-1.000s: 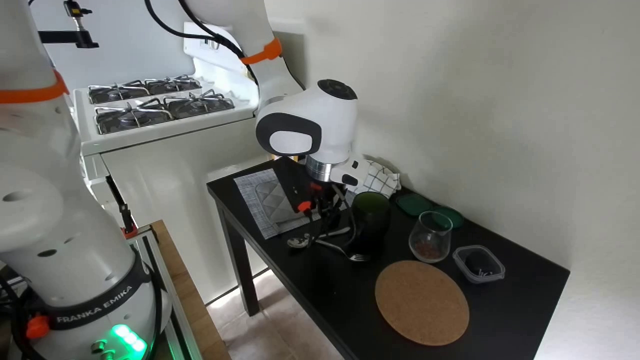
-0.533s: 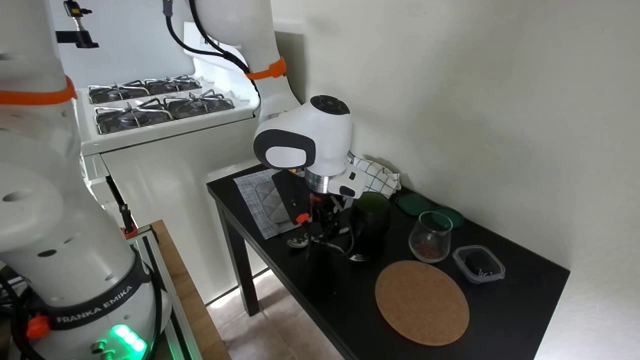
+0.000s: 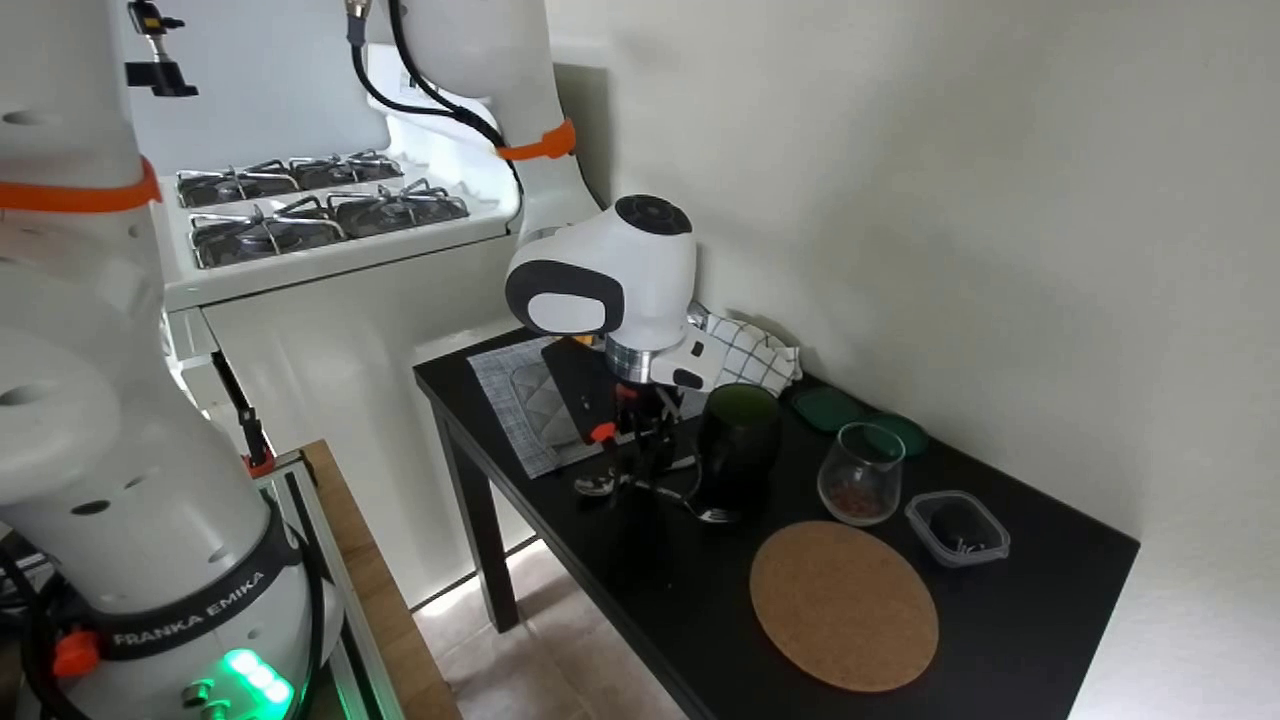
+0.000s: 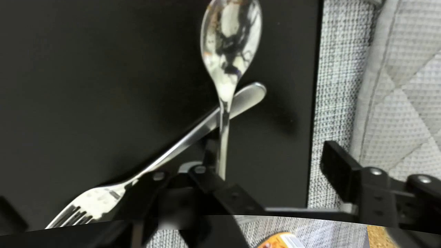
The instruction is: Put the spoon inside the glass
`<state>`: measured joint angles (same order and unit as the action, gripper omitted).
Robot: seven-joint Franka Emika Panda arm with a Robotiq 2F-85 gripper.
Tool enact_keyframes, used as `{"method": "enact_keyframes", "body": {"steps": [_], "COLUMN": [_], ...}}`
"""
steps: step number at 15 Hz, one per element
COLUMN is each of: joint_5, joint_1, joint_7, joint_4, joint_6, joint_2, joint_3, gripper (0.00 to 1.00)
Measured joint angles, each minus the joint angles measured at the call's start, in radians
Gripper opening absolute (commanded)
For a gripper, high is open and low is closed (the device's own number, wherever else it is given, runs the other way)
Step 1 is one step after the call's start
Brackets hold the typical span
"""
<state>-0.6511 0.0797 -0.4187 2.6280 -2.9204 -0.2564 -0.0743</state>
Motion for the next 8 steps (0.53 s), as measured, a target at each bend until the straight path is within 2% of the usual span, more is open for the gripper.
{"method": "enact_keyframes", "body": {"steps": [6, 8], "joint_5": [-0.001, 0.000], "joint_1": [0.007, 0.007], "joint_7": [-0.005, -0.005], "joint_4": [-0.011, -0.015], "joint_6": [-0.024, -0.043], "joint_2": [-0.018, -0.035], "joint_3": [0.003, 0.006], "gripper": [0.78, 0.53]}}
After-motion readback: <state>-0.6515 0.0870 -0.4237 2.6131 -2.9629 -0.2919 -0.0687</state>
